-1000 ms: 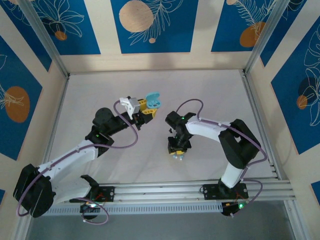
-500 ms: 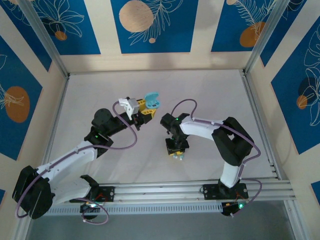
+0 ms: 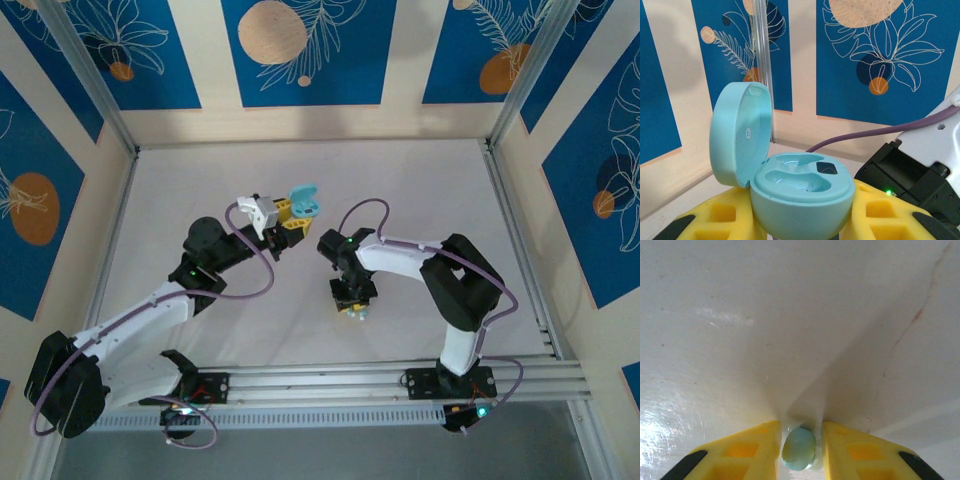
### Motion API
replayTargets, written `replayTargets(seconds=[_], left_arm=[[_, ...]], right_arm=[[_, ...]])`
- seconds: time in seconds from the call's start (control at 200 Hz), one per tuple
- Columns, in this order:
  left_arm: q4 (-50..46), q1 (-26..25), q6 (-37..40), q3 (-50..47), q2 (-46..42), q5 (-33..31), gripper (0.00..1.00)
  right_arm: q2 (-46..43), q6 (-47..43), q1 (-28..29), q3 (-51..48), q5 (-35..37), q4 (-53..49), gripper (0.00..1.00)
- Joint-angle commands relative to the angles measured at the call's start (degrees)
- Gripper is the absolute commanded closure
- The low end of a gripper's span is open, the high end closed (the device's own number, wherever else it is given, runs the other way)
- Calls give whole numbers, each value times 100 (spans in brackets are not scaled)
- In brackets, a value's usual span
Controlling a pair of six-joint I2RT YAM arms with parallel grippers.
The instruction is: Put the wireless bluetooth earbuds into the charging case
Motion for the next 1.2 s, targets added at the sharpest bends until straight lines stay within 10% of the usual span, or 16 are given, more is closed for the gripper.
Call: replayTargets(seconds=[0.0,0.88,1.19], left_arm=[[14,-37,-66,-39,-91,-38,79],[-128,-41,-112,11,-60,-178,79],[-96,-38,-130,-37,-122,-398,79]], right_arm=[[106,-41,47,111,62,-108,73],[-570,-174,-65,62,-318,-64,80],[-1806,-435,-1479,-630,-3898,1571,80]])
